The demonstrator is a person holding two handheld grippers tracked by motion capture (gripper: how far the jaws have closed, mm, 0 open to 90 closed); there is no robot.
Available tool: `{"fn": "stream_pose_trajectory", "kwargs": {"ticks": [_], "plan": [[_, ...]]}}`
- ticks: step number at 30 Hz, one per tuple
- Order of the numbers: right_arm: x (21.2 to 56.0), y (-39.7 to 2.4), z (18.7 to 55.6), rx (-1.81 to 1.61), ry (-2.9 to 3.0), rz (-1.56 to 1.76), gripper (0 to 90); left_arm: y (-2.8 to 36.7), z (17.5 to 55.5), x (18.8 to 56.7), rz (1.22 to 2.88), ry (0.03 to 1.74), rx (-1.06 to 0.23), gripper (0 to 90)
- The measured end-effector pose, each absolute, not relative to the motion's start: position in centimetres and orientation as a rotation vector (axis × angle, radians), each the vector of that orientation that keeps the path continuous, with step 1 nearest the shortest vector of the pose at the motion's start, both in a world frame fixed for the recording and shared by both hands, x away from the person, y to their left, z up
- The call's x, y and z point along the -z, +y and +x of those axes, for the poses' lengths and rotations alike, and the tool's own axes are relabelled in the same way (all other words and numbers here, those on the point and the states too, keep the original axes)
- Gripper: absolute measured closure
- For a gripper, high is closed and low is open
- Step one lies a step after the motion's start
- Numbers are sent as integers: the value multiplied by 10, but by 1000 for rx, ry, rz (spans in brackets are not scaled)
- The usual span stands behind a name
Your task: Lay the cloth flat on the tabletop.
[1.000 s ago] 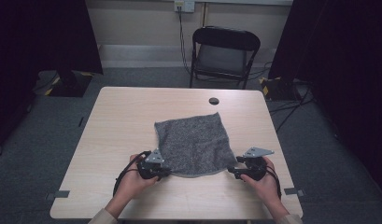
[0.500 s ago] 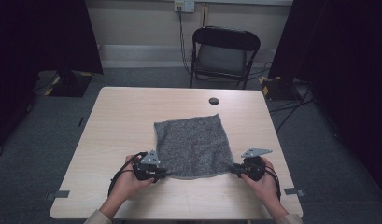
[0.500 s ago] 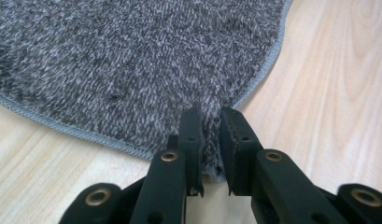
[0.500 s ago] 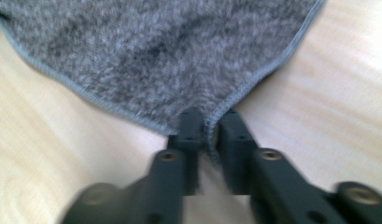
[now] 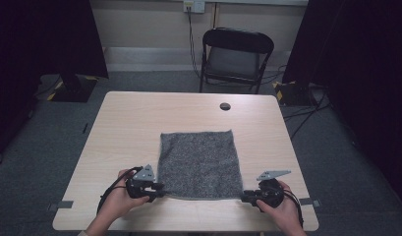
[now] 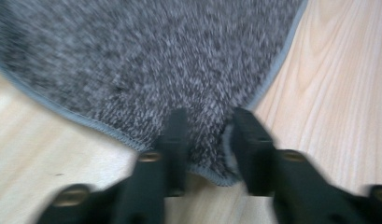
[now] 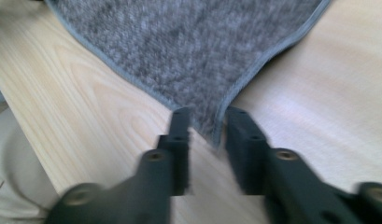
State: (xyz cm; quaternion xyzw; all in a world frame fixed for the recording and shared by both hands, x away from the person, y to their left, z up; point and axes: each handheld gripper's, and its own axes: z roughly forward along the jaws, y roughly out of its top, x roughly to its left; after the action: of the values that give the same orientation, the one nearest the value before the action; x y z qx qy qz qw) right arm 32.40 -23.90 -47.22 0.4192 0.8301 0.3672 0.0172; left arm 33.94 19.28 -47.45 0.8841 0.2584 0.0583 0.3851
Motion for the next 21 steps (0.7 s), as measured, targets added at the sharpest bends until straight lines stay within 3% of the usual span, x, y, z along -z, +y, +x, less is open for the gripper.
{"fn": "stream_pose_trajectory", "kwargs": {"ticks": [2, 3, 6, 8, 13, 21], "plan": [[465, -240, 327, -1147, 2529, 1237, 618, 197, 341, 469, 2195, 703, -172, 423], [463, -239, 329, -1159, 2508, 1186, 600, 197, 341, 469, 2195, 703, -172, 409], [460, -234, 340, -1141, 2456, 1141, 583, 200, 355, 466, 2144, 751, -237, 413], [462, -228, 350, -1125, 2441, 1105, 618, 197, 362, 472, 2154, 760, -257, 417], [474, -212, 369, -1097, 2472, 1011, 661, 186, 365, 491, 2211, 743, -211, 459], [486, -203, 357, -1024, 2552, 935, 720, 195, 361, 492, 2227, 708, -236, 501]]}}
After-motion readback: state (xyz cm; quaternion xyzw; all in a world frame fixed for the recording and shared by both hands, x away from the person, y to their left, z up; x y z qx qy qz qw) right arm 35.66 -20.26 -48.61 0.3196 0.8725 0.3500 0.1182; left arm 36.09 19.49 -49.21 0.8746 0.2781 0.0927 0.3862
